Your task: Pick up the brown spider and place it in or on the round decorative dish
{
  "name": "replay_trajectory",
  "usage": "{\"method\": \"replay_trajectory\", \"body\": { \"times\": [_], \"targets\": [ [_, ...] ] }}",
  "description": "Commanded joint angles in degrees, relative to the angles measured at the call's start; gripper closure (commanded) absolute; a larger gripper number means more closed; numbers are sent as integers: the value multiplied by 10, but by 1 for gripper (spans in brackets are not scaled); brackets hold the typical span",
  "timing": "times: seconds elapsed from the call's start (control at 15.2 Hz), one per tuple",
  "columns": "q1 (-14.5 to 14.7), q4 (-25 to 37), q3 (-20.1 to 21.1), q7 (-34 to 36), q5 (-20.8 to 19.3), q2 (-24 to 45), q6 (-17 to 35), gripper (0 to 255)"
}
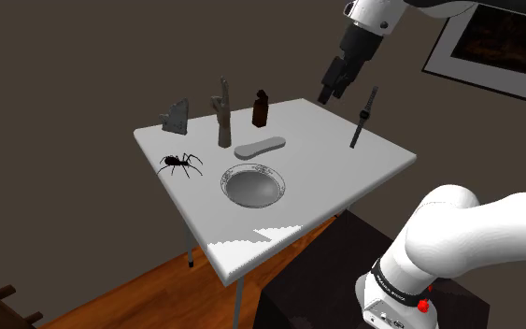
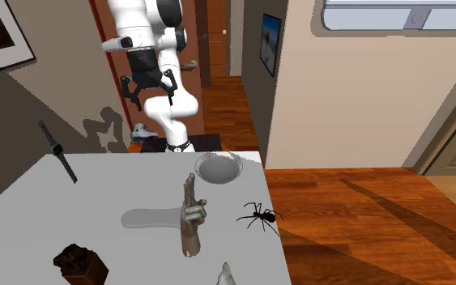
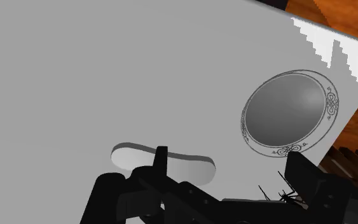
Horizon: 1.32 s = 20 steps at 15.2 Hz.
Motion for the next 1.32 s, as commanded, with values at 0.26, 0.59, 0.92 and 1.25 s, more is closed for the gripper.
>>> {"method": "replay_trajectory", "body": {
  "times": [0.26,0.59,0.92,1.25],
  "targets": [
    [13,18,26,27,20,72,30,0],
    [29,54,56,58,39,168,62,0],
    [42,105,83,88,53,270,86,0],
    [56,171,107,119,59,376,99,0]
  ]
}}
